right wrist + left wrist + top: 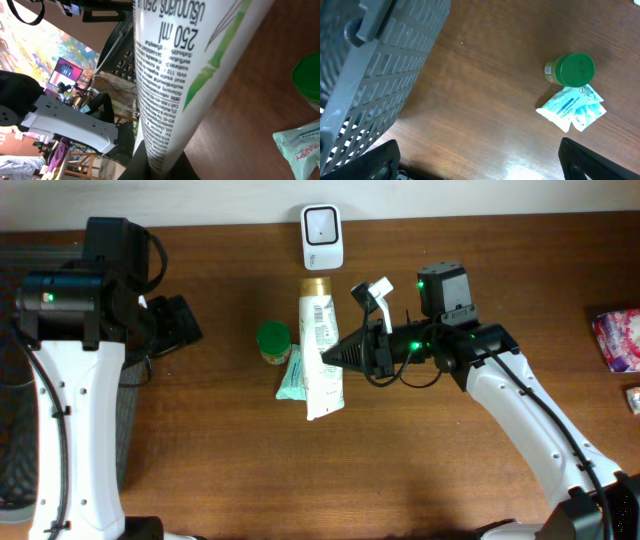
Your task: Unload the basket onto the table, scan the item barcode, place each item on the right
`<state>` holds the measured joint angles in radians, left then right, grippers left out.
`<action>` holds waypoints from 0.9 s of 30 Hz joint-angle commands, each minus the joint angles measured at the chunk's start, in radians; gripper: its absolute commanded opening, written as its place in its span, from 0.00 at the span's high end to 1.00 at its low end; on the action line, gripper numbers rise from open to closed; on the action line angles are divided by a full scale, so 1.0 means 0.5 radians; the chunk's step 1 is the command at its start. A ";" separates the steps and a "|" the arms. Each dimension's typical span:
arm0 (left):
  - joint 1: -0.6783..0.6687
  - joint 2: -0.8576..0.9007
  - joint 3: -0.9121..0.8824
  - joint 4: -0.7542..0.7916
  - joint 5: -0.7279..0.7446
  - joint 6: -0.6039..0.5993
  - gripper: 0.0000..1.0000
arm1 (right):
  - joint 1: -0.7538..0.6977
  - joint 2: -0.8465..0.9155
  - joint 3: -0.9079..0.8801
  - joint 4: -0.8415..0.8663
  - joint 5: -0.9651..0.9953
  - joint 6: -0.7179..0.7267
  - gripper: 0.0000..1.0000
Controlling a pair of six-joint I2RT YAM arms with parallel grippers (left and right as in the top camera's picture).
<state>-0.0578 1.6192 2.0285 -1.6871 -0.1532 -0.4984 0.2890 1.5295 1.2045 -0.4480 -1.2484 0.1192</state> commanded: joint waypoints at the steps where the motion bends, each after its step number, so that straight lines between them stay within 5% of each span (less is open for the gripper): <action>1: 0.008 -0.032 0.021 -0.002 0.000 -0.024 0.01 | 0.011 -0.066 0.049 -0.004 -0.107 -0.029 0.96; 27: 0.008 -0.032 0.021 -0.002 0.000 -0.024 0.01 | 0.011 -0.062 0.049 -0.025 -0.060 -0.029 0.96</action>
<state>-0.0578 1.6192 2.0285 -1.6871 -0.1532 -0.4980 0.2890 1.5295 1.2045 -0.4667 -1.2469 0.1200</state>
